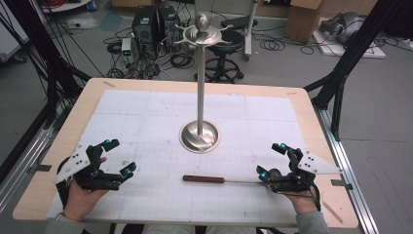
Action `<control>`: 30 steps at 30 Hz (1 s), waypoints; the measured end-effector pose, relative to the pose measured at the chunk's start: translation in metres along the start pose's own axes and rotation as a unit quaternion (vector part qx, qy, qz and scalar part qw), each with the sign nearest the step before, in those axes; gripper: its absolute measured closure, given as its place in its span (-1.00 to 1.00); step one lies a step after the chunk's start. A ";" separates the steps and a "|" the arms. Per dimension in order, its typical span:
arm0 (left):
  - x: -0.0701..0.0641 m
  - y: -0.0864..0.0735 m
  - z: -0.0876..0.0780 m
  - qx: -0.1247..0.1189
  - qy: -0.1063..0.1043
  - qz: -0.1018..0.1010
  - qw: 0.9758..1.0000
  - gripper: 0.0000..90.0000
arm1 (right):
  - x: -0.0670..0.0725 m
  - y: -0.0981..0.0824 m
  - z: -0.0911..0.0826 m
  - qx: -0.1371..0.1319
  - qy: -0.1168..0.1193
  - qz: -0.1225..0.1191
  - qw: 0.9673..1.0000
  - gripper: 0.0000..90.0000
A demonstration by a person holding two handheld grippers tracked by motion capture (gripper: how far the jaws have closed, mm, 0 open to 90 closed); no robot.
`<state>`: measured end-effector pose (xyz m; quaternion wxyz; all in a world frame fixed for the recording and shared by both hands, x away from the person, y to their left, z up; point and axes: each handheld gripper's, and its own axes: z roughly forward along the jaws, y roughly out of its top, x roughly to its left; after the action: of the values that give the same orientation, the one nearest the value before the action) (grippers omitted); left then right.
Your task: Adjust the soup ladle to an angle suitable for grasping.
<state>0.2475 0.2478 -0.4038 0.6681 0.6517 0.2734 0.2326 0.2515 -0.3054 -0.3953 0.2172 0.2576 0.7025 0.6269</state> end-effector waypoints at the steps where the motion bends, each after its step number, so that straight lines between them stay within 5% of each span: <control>1: 0.000 0.000 0.000 0.001 0.001 0.001 1.000 -0.96 | 0.000 0.000 0.000 0.001 0.000 0.000 1.000 -0.86; 13: 0.001 -0.001 0.001 0.008 0.005 -0.001 1.000 -0.96 | -0.001 0.000 0.003 0.003 0.005 -0.004 1.000 -0.83; 20: 0.000 -0.003 0.000 0.015 0.007 0.001 1.000 -0.96 | -0.002 0.003 0.000 -0.006 0.008 -0.006 1.000 -0.59; 30: -0.001 -0.004 0.002 0.023 0.000 0.004 1.000 -0.96 | 0.003 0.005 -0.003 0.014 0.017 -0.020 1.000 0.09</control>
<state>0.2485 0.2455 -0.4081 0.6518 0.6682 0.2766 0.2285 0.2475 -0.3054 -0.3897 0.2138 0.2356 0.7198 0.6169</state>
